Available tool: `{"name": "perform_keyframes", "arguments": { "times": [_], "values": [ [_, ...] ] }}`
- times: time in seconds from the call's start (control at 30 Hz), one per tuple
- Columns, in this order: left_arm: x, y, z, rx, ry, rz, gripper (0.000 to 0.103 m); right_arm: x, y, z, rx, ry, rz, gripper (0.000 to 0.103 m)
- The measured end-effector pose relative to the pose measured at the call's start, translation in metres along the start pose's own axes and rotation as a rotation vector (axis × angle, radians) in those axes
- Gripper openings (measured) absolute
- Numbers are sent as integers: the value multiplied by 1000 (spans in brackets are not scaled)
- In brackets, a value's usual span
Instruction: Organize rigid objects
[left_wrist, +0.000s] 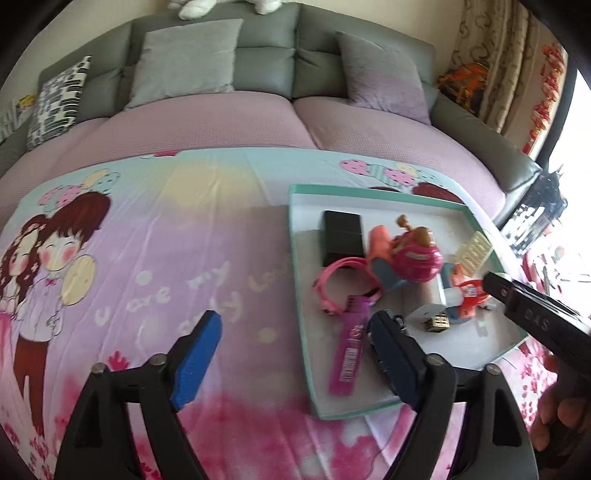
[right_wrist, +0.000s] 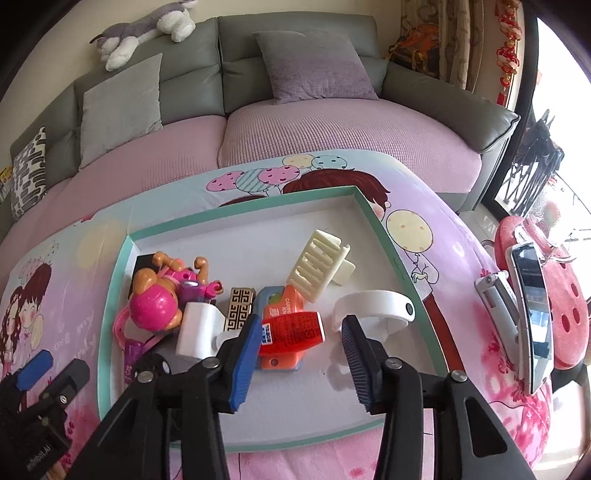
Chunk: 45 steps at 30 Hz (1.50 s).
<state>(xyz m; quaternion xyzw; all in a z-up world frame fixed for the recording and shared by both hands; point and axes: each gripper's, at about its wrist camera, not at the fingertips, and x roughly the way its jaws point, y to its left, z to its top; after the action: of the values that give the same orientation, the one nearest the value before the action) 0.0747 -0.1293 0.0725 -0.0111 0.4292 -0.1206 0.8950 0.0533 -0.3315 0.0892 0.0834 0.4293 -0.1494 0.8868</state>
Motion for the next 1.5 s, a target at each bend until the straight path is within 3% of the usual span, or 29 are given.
{"name": "perform_keyframes", "arguments": {
  "times": [0.03,0.37,0.77,1.0,1.3,1.5],
  "values": [
    [-2,3,-2,-6,-13,17,98,-2,0,-4,-1,0,1,58],
    [-14,24,-27,-73,-31,68,99,-17,6,-39,-22,-25,81,103],
    [-32,29,-46,-52,-27,87,99,-31,18,-71,-41,-65,128,103],
    [-39,28,-58,-44,-25,138,99,-38,22,-81,-59,-74,128,103],
    [-38,32,-69,-37,12,272,99,-36,26,-92,-74,-62,129,103],
    [-39,37,-73,-45,13,267,99,-37,28,-97,-78,-73,131,103]
  ]
}}
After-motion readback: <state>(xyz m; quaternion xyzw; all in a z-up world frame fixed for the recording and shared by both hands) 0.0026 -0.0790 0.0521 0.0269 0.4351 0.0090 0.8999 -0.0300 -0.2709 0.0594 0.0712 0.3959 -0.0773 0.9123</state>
